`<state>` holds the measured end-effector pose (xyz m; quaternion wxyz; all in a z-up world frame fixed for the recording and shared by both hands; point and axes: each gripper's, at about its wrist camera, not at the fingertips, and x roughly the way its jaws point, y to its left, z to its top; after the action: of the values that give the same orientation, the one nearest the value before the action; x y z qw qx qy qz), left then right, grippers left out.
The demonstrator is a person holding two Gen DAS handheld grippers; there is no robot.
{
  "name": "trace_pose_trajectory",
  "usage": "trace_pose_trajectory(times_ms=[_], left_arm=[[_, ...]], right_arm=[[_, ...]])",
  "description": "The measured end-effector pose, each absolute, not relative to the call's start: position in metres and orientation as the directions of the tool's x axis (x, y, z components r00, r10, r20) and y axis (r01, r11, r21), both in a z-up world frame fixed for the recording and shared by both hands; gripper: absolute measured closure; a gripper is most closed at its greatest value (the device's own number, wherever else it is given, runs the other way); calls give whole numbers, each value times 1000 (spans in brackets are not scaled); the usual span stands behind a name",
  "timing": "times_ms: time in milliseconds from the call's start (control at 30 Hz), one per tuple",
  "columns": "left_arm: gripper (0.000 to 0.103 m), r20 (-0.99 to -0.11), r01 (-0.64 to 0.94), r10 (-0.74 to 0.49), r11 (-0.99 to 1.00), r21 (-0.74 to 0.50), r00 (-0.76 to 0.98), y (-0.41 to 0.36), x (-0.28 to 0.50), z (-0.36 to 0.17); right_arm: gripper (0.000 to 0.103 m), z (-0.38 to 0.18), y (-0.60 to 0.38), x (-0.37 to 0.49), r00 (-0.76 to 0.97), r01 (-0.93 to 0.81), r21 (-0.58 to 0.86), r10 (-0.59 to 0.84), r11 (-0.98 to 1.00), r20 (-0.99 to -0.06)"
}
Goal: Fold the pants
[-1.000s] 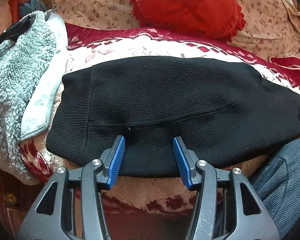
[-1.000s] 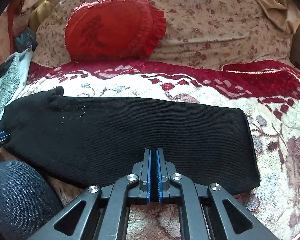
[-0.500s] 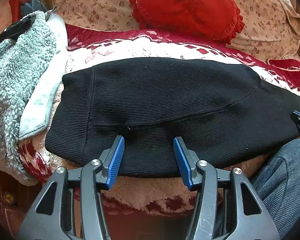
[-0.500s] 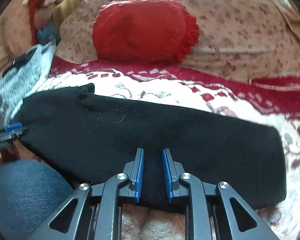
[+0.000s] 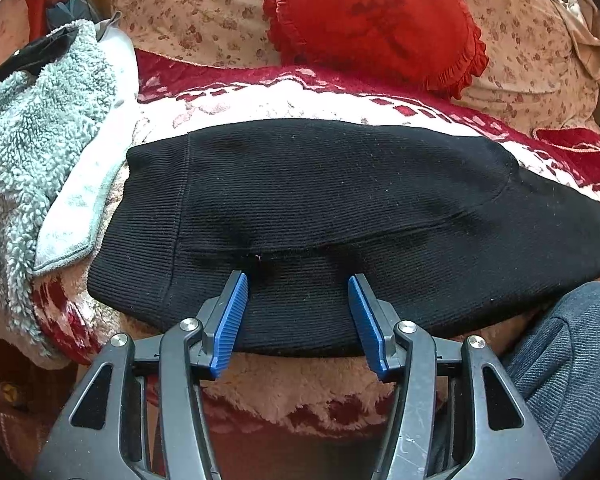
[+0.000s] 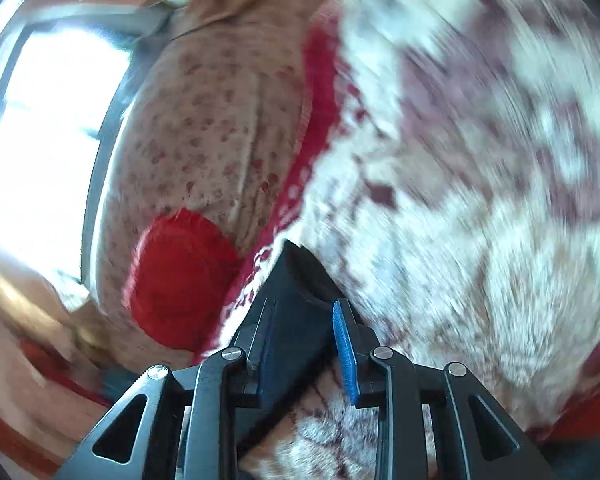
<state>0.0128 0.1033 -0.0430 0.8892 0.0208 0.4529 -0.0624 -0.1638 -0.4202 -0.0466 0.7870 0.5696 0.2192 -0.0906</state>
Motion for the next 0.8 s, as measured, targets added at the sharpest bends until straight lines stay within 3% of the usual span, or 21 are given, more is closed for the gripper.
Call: trace_pose_trajectory(times_ms=[167,300,500,600,800], left_arm=[[51,-808,131,-97,991,-25,581,104,12,-43],[51,-806,130,-97,991,-24,584,104,12,-43],[50,-808,131,-98,991,-25,581,105,13,-43],[50,-808,132,-99,991,-26,580,105,13,-43],[50,-807,129,-100,991,-30,582,104,12,-42]], right_arm=[[77,-61,-413,-153,883,380,892,191,245,-429],[76,-74,-414,-152,864,429,879,190,206,-466],[76,-87,-421,-148,887,404,903,181,147,-426],[76,-92,-422,-146,913,348,932,187,104,-362],[93,-93,-422,-147,901,380,918,179,114,-395]])
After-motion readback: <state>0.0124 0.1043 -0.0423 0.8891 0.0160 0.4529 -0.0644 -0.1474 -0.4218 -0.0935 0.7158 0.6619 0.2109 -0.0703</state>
